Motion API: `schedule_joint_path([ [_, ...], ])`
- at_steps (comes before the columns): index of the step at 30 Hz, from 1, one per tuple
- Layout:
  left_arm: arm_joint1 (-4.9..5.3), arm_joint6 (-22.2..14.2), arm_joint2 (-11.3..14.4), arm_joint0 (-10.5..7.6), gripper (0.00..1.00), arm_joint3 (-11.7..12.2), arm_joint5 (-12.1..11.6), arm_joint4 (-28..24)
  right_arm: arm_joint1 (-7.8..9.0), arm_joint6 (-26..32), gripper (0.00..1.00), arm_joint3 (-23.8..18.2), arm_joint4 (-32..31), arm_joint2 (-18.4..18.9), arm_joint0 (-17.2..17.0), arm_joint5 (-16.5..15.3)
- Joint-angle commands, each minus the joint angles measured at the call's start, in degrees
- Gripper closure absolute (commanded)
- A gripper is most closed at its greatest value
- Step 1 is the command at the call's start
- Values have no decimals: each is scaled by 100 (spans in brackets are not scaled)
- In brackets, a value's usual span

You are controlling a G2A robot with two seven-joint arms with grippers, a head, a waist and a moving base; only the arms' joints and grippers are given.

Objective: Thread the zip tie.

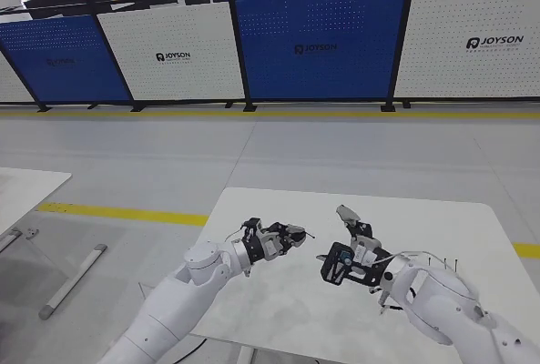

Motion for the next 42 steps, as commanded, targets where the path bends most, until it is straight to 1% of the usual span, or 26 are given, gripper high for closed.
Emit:
schedule_joint_path([
  [1,21,15,-2,23,100,-15,-146,370,32,-64,0,38,453,235,-230,64],
  [2,36,4,4,47,100,-49,-256,610,51,-97,0,74,638,364,-328,42],
  [4,68,-43,15,97,100,-89,-357,1038,67,-144,0,140,1038,541,-486,16],
  [5,94,-87,28,131,100,-138,-423,1373,75,-192,0,164,1208,649,-554,-11],
  [6,110,-115,32,162,100,-161,-405,1534,79,-245,0,178,1299,718,-610,-8],
  [7,127,-93,19,178,100,-209,-441,1739,82,-275,0,196,1376,779,-668,7],
  [8,148,-63,21,225,100,-275,-551,2036,79,-280,0,199,1547,849,-750,41],
  [9,158,-70,22,276,100,-310,-603,2138,75,-285,0,194,1701,888,-794,-10],
  [10,166,-109,18,319,100,-357,-651,2184,74,-287,0,193,1739,902,-800,-37],
  [20,166,-109,18,319,100,-357,-651,2184,74,-287,0,193,1739,902,-800,-37],
  [21,163,-5,5,323,100,-367,-723,2216,74,-287,0,193,1739,902,-800,-37],
  [22,150,252,4,381,100,-395,-949,2281,74,-287,0,193,1739,902,-800,-37],
  [23,139,379,8,425,100,-412,-1092,2275,70,-240,0,218,1777,890,-838,-43],
  [24,131,519,-4,458,100,-429,-1288,2302,55,-129,0,229,1993,887,-880,-87],
  [25,125,715,7,518,100,-432,-1559,2503,37,-101,0,245,2252,935,-874,-162],
  [28,109,888,48,649,100,-463,-1995,2659,10,-24,0,531,3158,1093,-864,-574],
  [29,105,923,61,701,100,-460,-2106,2704,-1,25,0,629,3493,1141,-857,-629],
  [31,107,984,64,736,100,-452,-2225,2901,-13,167,0,752,3999,1124,-854,-629],
  [32,103,1058,90,766,100,-435,-2297,3034,-21,317,0,820,4378,1084,-831,-629],
  [34,94,1148,142,770,100,-403,-2349,3255,-30,553,0,936,4940,1017,-766,-629],
  [35,87,1217,174,768,100,-380,-2376,3372,-41,701,0,992,5403,972,-738,-629],
  [36,74,1287,223,762,100,-357,-2387,3458,-53,940,0,1039,5923,920,-633,-629],
  [38,56,1331,274,743,100,-331,-2366,3473,-75,1219,0,1171,6546,841,-515,-629],
  [42,56,1331,274,743,100,-331,-2366,3473,-75,1219,0,1171,6546,841,-515,-629],
])
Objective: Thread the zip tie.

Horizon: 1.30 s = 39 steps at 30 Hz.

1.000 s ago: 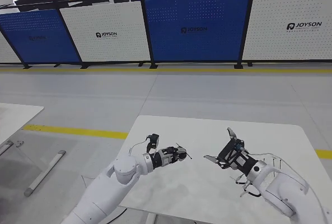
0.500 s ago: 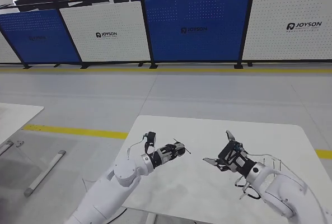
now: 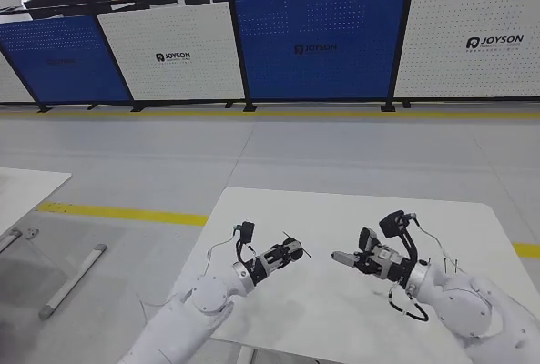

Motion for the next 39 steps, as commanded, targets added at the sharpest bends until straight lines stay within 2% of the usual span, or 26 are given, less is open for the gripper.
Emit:
schedule_joint_path([
  [1,1,-2,-1,1,100,-1,-1,-1,1,-16,0,-3,-331,2,-3,0],
  [9,1,-2,-1,1,100,-1,-1,-1,-8,34,0,50,-220,-4,-47,0],
  [13,-6,45,12,16,100,-20,20,14,-84,699,0,518,714,-86,184,0],
  [15,-18,82,31,52,100,-109,71,-33,-154,907,0,899,906,-195,391,0],
  [20,-18,-25,21,137,100,-422,304,-138,-403,1473,0,1504,1574,-549,896,0],
  [23,-32,71,55,161,100,-571,410,-80,-611,1745,0,1776,1890,-819,1156,0],
  [26,-62,217,124,131,100,-618,489,-25,-848,2415,0,2110,2556,-1037,1354,0],
  [39,-71,284,135,117,100,-605,500,-15,-848,2415,0,2110,2556,-1037,1354,0],
])
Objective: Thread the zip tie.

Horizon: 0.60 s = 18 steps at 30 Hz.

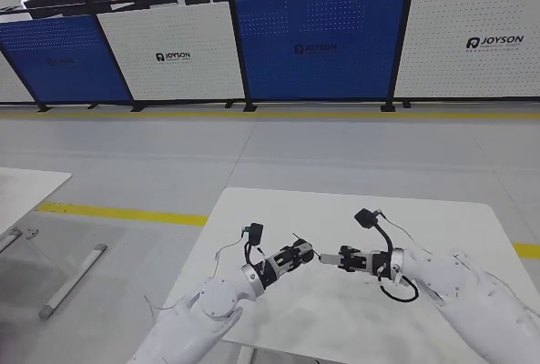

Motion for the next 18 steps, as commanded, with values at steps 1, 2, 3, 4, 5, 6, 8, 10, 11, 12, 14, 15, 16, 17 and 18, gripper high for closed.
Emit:
schedule_joint_path([
  [1,0,0,0,0,100,0,0,0,-1,-9,0,-16,-10,-2,-12,0],
  [2,-5,25,5,8,100,-3,0,-22,-5,11,0,-78,-41,-7,-46,0],
  [3,-16,69,14,21,100,-7,-9,-77,-9,82,0,-74,-21,18,-57,0],
  [4,-25,102,18,29,100,-8,-23,-140,-19,177,0,-80,47,38,-55,0],
  [5,-36,138,23,37,100,-12,-35,-222,-32,339,0,-107,151,60,-44,0],
  [6,-49,190,29,35,100,-26,-18,-293,-49,535,0,-104,306,116,-36,0],
  [8,-69,307,30,34,100,-65,26,-378,-77,817,0,-42,516,238,-28,0],
  [10,-86,369,28,39,100,-90,97,-488,-113,1043,0,-48,625,396,-66,0],
  [11,-92,366,20,41,100,-92,123,-560,-124,1172,0,-61,706,500,-97,0],
  [12,-95,316,10,39,100,-87,165,-655,-131,1289,0,-35,793,631,-136,0],
  [14,-98,82,-28,13,100,-60,290,-915,-167,1654,0,111,1111,932,-253,0],
  [15,-98,-22,-49,2,100,-48,335,-1029,-196,1923,0,304,1288,1014,-280,0],
  [16,-98,-22,-49,2,100,-48,335,-1029,-196,1923,0,304,1288,1014,-280,0],
  [17,-98,-22,-49,2,100,-48,335,-1029,-196,1923,0,304,1288,1014,-280,0],
  [18,-98,-22,-49,2,100,-48,335,-1029,-196,1923,0,304,1288,1014,-280,0],
])
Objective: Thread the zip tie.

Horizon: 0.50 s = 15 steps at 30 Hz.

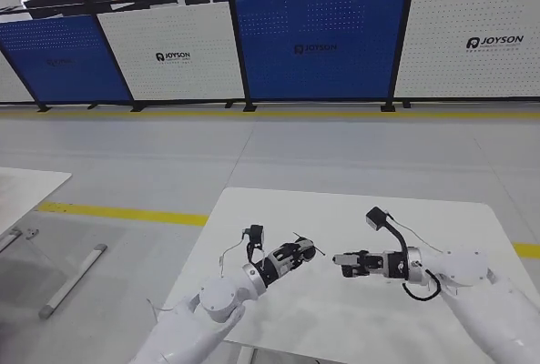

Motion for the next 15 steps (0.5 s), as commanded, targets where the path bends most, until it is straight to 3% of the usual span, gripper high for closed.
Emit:
schedule_joint_path([
  [1,0,15,2,1,100,-1,-5,16,2,-137,0,-51,-58,-11,5,0],
  [9,-6,11,18,14,100,0,31,-31,-1,-386,0,-91,-189,21,-66,3],
  [15,-60,-21,36,-104,100,114,290,-475,-50,271,0,224,503,287,-42,0],
])
